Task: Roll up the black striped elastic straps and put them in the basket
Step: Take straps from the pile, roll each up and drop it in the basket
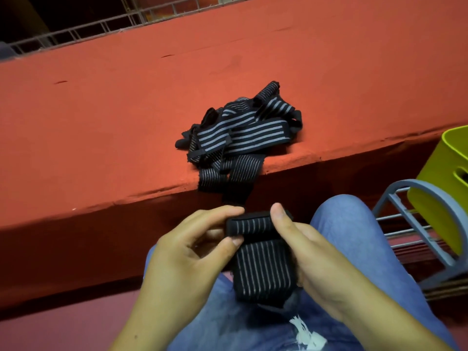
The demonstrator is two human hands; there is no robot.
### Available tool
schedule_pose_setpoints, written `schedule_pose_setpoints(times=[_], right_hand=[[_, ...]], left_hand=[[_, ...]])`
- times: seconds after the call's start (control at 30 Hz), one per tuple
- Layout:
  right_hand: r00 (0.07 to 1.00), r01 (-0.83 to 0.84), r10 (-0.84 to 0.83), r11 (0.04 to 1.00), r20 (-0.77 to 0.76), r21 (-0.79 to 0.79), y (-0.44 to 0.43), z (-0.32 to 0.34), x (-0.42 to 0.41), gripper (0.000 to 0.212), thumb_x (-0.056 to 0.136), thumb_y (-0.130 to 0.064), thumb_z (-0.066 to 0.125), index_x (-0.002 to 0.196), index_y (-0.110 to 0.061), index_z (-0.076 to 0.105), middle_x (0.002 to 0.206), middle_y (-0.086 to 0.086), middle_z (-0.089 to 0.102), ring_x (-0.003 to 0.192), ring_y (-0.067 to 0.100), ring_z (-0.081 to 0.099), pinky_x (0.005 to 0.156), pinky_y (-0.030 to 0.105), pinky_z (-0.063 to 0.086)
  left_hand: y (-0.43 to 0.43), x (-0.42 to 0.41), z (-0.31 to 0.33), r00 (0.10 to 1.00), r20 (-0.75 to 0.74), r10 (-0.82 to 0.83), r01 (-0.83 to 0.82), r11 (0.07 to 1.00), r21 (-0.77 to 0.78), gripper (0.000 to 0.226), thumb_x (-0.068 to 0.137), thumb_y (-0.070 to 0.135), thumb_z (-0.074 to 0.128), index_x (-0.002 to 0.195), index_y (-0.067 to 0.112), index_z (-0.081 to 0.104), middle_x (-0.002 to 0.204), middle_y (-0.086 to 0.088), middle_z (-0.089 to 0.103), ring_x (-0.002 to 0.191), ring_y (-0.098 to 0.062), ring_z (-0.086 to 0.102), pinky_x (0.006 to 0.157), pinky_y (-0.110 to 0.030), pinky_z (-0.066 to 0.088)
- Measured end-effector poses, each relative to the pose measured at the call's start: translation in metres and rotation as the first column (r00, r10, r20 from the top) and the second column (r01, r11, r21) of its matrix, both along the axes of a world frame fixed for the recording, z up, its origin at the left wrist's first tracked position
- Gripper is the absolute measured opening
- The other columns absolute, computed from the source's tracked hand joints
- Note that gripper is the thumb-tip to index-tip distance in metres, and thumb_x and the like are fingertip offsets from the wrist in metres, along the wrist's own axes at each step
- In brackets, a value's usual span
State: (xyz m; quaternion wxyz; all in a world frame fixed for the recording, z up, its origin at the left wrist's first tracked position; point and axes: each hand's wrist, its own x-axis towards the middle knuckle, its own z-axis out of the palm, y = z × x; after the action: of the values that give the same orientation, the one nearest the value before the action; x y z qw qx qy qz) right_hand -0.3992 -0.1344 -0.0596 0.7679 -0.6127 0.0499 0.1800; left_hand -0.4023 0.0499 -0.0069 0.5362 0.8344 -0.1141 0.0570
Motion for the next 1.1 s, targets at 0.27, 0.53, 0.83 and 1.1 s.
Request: schedule_pose_setpoints(times=[0.27, 0.53, 0.83, 1.1], right_hand=[[0.998, 0.035, -0.039, 0.998, 0.049, 0.061, -0.002, 0.002, 0.003, 0.036, 0.085, -0.051, 0.063, 0.105, -0.028, 0.082, 0.109, 0.015, 0.079, 0.099, 0.024, 0.075, 0.09, 0.044, 0.052], [0.991, -0.025, 0.017, 0.998, 0.134, 0.063, -0.004, 0.002, 0.004, 0.035, 0.088, -0.031, 0.059, 0.113, -0.016, 0.078, 0.114, 0.017, 0.077, 0.105, 0.028, 0.073, 0.091, 0.042, 0.053], [0.991, -0.073, 0.081, 0.995, 0.111, -0.069, 0.004, 0.002, 0.0, 0.04, 0.094, -0.055, 0.062, 0.122, -0.028, 0.073, 0.118, 0.003, 0.078, 0.113, 0.022, 0.074, 0.095, 0.047, 0.06], [0.962, 0.103, -0.071, 0.989, 0.265, -0.11, 0.008, 0.004, 0.006, 0.02, 0.093, -0.047, 0.07, 0.104, -0.031, 0.076, 0.106, 0.003, 0.08, 0.102, 0.018, 0.077, 0.092, 0.04, 0.059]], left_hand=[[0.003, 0.002, -0.007, 0.971, -0.214, -0.105, 0.068, 0.982, -0.175, 0.041, 0.084, 0.0, 0.076, 0.116, 0.025, 0.072, 0.108, 0.005, 0.077, 0.097, -0.01, 0.074, 0.08, -0.011, 0.054], [0.008, -0.006, -0.025, 0.947, -0.296, -0.127, 0.028, 0.949, -0.315, 0.046, 0.086, 0.038, 0.071, 0.127, 0.018, 0.067, 0.116, -0.001, 0.077, 0.111, -0.017, 0.073, 0.097, -0.032, 0.058], [0.014, -0.006, -0.021, 0.967, -0.245, -0.063, -0.01, 0.958, -0.287, 0.034, 0.079, 0.025, 0.074, 0.113, 0.02, 0.076, 0.102, -0.004, 0.079, 0.094, -0.03, 0.074, 0.078, -0.03, 0.062], [0.006, 0.007, -0.019, 0.976, -0.189, -0.11, 0.05, 0.953, -0.297, 0.028, 0.078, 0.022, 0.072, 0.104, 0.029, 0.079, 0.098, -0.003, 0.078, 0.088, -0.027, 0.073, 0.075, -0.019, 0.057]])
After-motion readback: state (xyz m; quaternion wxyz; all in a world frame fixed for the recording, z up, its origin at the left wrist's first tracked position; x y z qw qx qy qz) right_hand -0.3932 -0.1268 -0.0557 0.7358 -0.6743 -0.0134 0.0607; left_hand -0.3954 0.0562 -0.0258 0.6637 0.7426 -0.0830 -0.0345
